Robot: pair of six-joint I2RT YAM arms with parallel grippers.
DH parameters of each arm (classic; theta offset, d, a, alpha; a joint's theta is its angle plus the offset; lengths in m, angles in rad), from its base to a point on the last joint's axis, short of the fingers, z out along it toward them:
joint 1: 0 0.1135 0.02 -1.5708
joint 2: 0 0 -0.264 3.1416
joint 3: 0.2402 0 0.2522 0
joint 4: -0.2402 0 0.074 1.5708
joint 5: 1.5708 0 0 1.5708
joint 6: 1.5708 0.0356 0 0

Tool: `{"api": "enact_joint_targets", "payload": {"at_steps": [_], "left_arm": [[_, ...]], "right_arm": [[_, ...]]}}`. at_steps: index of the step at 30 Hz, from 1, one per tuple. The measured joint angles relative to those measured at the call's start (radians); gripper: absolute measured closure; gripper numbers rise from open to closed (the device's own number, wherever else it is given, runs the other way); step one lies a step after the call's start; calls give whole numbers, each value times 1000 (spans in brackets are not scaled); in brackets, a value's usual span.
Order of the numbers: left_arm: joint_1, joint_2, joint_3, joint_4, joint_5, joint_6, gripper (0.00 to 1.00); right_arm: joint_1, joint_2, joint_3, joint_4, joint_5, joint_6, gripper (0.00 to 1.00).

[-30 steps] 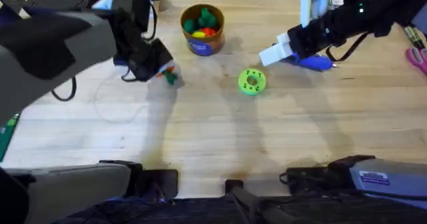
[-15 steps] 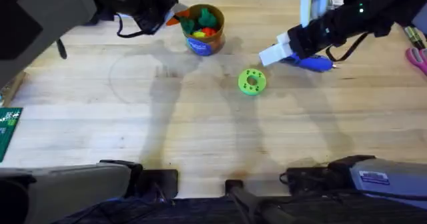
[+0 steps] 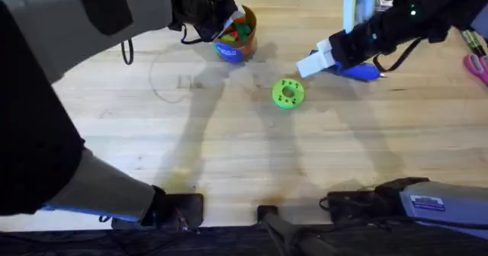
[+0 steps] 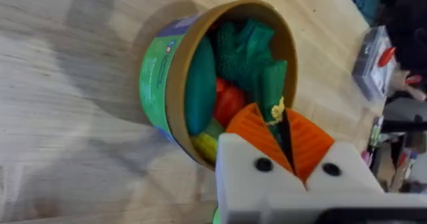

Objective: Pick up the gripper from the table and insert it into the empty holder that is missing its gripper. Then pick up a screw, insert it into the mounting hole, and use the screwdriver to tighten it. Finally, clean up the table by picking up the vegetable and placing it into the bucket.

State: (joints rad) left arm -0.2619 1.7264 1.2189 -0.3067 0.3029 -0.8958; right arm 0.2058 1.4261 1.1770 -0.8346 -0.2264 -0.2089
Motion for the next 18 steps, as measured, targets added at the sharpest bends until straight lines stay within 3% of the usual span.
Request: {"api": "enact_joint_targets", "payload": {"at_steps": [3,5,9,11,18], "left_arm": [[6,0,2,1,0,-30,961],[12,0,1,0,-5,-43,733],[20,-13,14,15,1,-62,87],[19,-18,17,17,1,-67,15],[24,-15,33,78,105,-43,8]], "right_arm": [[0,0,0,-11,0,0,8],[0,0,0,-12,0,0,8],[0,0,0,-10,0,0,8],[0,0,0,-5,0,0,8],[0,0,0,28,0,0,8]]}}
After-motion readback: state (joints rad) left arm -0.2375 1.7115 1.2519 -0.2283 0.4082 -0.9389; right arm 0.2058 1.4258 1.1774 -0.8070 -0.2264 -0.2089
